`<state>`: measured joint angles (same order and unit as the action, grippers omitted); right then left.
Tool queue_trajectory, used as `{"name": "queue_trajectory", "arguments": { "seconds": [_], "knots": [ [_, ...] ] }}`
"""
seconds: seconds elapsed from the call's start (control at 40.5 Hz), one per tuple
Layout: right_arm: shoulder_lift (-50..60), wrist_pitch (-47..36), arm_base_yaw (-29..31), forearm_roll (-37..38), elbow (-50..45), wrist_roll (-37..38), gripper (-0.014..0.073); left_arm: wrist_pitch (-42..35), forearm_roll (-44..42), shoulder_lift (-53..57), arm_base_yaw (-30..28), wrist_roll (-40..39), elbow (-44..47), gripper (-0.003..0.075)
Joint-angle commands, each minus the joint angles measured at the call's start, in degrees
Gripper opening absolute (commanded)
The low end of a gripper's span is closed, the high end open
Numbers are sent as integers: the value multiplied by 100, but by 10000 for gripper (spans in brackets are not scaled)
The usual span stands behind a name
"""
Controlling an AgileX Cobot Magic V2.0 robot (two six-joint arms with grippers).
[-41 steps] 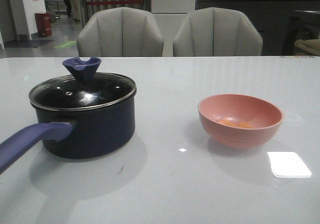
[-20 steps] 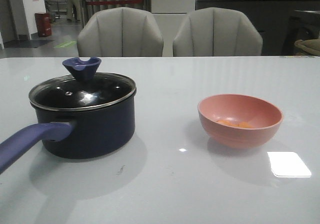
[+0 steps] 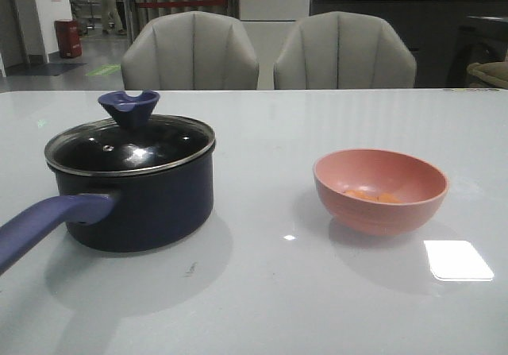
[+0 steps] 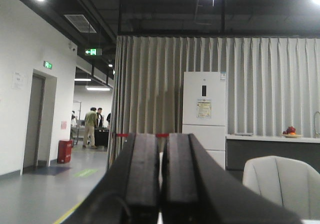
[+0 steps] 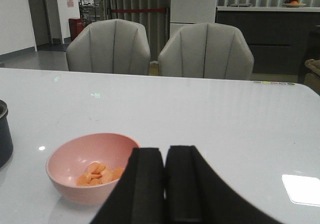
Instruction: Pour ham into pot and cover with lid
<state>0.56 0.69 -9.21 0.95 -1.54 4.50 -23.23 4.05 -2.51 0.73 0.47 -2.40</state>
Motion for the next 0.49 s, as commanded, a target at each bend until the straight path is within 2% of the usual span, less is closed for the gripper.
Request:
{"name": "queue_trajectory", "arguments": {
  "seconds": [0.0,0.074,0.197,0.296,0.469],
  "knots": [
    [116,-422,45,2,28,-36,147,653,31,-224,0,-47,-765,113],
    [116,-422,45,2,28,-36,147,1710,31,-484,0,-47,-1368,113],
    [116,-422,45,2,28,-36,147,2985,36,-1085,0,-47,-2144,113],
    [116,-416,45,2,28,-36,147,3445,45,-1460,0,-47,-2366,113],
    [116,-416,45,2,28,-36,147,3485,59,-1850,0,-47,-2300,113]
  ]
}}
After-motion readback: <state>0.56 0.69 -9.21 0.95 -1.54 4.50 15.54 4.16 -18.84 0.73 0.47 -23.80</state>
